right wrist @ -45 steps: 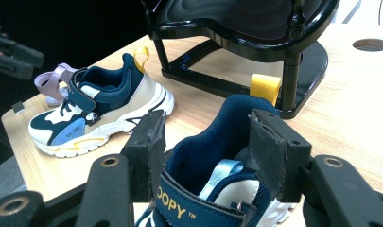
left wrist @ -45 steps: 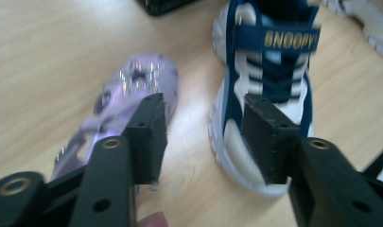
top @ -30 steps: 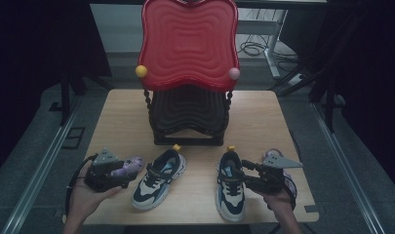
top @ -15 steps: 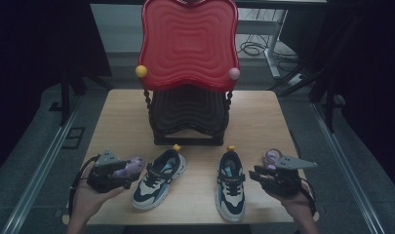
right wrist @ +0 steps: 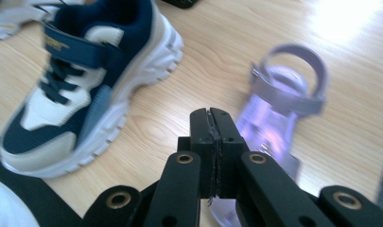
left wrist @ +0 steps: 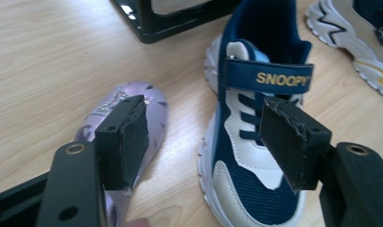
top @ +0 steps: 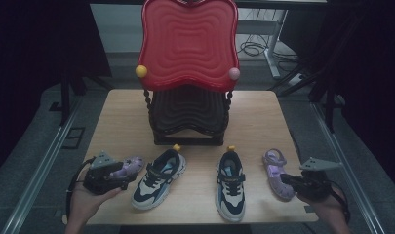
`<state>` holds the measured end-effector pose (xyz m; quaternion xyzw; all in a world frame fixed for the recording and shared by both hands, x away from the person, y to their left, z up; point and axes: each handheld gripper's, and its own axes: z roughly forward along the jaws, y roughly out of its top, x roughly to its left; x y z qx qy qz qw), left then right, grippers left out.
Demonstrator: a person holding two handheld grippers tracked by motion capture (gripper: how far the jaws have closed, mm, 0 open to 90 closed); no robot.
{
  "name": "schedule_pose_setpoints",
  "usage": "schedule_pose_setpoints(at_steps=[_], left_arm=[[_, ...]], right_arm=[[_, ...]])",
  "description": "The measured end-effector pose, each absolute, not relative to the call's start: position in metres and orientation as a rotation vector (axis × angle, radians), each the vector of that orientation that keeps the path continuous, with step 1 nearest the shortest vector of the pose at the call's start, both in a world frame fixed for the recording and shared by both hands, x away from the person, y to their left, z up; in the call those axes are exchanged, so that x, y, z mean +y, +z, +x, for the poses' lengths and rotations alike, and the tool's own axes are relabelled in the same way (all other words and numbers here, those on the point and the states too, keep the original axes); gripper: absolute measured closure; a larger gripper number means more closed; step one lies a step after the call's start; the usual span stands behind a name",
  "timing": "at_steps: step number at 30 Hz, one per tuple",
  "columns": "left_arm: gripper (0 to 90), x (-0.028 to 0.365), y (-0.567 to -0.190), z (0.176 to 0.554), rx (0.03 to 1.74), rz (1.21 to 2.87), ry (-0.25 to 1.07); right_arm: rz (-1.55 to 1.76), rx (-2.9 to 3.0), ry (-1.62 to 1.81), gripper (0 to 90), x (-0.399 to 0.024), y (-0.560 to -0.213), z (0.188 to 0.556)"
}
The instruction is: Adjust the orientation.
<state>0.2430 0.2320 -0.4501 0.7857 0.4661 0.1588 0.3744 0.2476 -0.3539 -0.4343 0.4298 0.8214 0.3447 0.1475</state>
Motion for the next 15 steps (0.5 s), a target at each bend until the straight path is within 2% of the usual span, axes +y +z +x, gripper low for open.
schedule_pose_setpoints(at_steps=[15], left_arm=[[34.7,0.233,-0.450,0.241,1.201,2.008,0.399]], right_arm=[[1.290,2.426,0.789,90.0,-0.389,-0.448,0.265]])
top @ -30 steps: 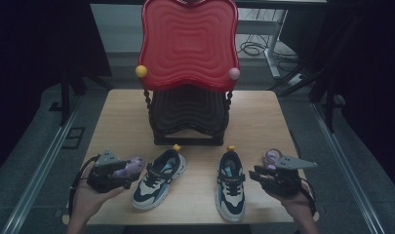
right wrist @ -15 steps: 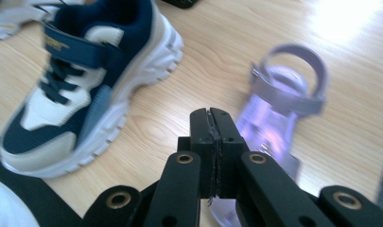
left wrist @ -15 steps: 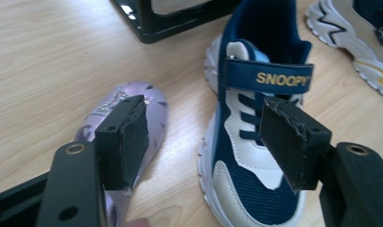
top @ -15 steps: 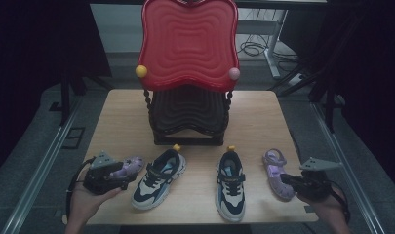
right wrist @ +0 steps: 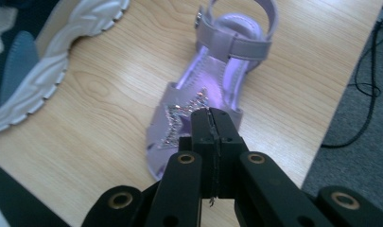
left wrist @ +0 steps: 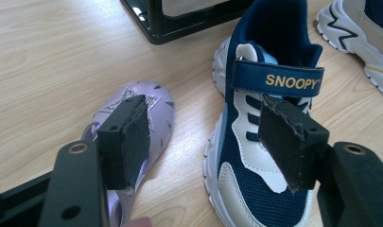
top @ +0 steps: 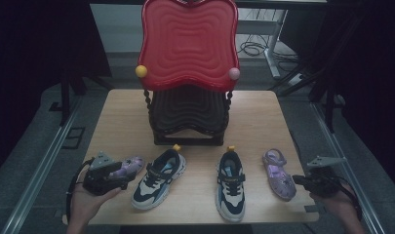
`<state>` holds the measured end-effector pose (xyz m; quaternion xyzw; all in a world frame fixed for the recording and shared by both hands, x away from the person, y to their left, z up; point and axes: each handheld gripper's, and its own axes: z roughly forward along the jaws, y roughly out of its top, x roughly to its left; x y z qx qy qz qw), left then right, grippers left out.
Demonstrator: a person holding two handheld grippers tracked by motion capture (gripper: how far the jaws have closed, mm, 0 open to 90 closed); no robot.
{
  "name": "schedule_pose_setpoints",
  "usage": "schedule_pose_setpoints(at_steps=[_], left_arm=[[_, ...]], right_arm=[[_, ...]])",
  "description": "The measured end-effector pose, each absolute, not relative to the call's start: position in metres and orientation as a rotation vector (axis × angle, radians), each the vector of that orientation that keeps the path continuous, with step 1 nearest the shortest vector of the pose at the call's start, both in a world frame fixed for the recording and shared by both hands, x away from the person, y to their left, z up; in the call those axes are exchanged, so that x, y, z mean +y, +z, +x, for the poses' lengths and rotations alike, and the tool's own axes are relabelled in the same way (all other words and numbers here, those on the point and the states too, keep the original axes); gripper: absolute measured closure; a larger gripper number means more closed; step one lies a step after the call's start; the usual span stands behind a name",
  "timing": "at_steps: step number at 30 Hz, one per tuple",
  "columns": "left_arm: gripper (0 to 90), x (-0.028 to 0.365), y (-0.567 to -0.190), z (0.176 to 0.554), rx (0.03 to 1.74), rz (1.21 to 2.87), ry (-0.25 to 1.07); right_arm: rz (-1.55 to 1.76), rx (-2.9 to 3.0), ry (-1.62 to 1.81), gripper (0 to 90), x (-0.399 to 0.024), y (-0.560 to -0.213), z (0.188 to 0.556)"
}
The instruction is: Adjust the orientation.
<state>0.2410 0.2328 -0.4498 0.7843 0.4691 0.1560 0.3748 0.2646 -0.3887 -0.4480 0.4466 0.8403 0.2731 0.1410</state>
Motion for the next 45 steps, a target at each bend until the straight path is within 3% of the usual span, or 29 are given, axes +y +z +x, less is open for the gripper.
schedule_pose_setpoints(at_steps=[13,23,45], left_arm=[[34.7,0.232,-0.452,0.240,1.203,2.016,0.383],[34.9,0.233,-0.452,0.239,1.198,2.021,0.392],[36.0,0.238,-0.450,0.237,1.207,1.981,0.410]], right_arm=[[1.255,2.477,0.770,90.0,-0.384,-0.453,0.255],[1.329,2.466,0.692,90.0,-0.401,-0.473,0.270],[1.131,2.580,0.703,90.0,-0.349,-0.476,0.264]])
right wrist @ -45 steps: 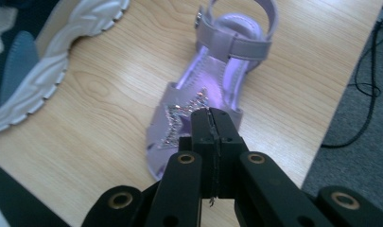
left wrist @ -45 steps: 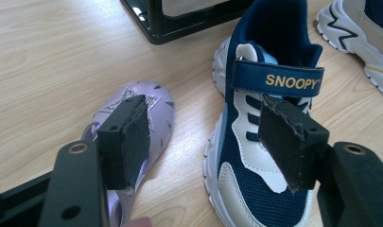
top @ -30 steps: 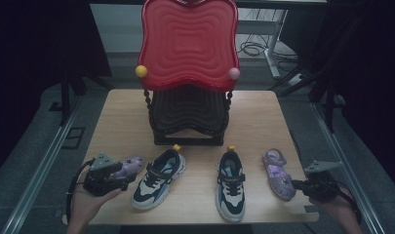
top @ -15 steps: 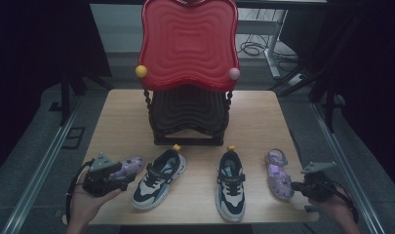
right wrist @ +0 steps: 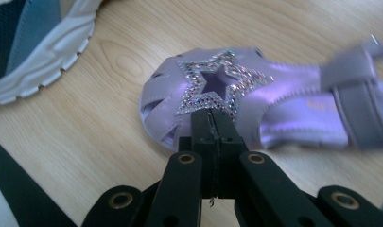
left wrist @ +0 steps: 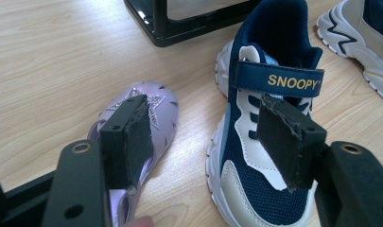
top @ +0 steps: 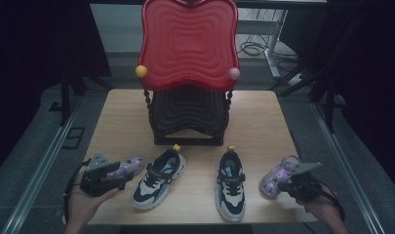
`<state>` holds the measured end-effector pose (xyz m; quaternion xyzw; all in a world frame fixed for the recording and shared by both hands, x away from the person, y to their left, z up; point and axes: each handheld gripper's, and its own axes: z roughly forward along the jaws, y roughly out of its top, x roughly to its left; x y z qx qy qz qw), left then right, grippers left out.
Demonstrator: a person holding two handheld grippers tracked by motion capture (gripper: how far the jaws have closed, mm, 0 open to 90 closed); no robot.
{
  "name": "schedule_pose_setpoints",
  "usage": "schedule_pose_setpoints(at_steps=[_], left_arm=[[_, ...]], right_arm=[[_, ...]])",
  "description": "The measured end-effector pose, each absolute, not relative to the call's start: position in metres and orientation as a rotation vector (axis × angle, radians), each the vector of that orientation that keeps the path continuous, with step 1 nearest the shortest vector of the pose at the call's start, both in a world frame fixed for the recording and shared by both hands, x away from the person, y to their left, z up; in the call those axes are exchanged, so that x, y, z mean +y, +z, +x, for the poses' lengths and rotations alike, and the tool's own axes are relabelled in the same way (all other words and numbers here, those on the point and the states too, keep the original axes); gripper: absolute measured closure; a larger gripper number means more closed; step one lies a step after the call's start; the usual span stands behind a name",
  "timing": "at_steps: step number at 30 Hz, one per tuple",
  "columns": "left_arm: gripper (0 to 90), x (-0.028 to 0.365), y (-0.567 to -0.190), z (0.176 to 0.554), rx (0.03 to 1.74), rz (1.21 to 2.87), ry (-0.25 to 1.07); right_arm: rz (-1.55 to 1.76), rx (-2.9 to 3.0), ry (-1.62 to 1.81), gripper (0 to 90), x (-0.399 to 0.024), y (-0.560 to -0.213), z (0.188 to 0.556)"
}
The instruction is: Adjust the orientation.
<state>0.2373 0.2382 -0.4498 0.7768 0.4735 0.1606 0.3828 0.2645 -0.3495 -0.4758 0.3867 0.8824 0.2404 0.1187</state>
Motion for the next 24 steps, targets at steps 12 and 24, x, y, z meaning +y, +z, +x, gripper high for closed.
schedule_pose_setpoints(at_steps=[12,24], left_arm=[[36.1,0.240,-0.451,0.237,1.216,1.977,0.412],[36.1,0.242,-0.450,0.237,1.219,1.971,0.415]], right_arm=[[1.084,2.585,0.667,90.0,-0.318,-0.472,0.279],[1.104,2.602,0.591,90.0,-0.296,-0.471,0.304]])
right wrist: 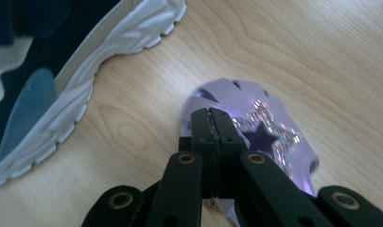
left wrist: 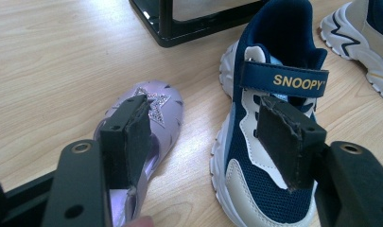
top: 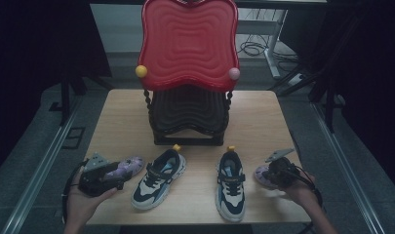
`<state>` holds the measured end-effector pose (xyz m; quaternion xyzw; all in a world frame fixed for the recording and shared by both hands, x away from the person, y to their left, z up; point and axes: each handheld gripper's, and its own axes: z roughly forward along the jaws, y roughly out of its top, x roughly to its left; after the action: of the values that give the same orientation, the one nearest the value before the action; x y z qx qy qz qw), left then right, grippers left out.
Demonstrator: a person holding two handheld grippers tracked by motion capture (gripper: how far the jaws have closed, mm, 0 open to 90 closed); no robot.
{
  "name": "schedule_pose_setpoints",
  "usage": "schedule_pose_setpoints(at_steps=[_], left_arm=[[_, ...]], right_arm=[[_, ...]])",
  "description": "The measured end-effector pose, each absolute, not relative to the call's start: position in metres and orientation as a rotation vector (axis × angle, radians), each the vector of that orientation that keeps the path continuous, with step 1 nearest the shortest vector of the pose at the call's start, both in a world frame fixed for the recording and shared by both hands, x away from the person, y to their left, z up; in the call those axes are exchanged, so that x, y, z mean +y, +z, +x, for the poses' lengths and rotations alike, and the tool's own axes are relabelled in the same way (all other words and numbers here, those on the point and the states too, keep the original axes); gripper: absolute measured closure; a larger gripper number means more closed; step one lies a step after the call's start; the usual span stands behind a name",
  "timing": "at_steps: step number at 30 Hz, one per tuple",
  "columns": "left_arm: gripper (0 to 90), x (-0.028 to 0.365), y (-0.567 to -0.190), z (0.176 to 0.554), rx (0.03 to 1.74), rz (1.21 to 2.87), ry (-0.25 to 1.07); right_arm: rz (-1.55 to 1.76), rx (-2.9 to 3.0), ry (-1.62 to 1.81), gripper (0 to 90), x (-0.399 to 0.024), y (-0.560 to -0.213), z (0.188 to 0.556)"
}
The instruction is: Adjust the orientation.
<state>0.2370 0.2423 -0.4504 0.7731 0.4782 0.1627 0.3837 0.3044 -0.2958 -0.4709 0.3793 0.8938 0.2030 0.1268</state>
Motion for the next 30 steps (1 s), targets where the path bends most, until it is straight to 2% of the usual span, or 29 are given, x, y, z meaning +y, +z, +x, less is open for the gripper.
schedule_pose_setpoints(at_steps=[15,24,30], left_arm=[[36.1,0.250,-0.448,0.234,1.230,1.954,0.427],[36.1,0.251,-0.447,0.234,1.230,1.957,0.427],[36.1,0.251,-0.447,0.233,1.232,1.954,0.428]], right_arm=[[1.212,2.603,0.536,90.0,-0.283,-0.478,0.337],[1.223,2.615,0.580,90.0,-0.282,-0.479,0.338],[1.206,2.592,0.680,90.0,-0.284,-0.468,0.328]])
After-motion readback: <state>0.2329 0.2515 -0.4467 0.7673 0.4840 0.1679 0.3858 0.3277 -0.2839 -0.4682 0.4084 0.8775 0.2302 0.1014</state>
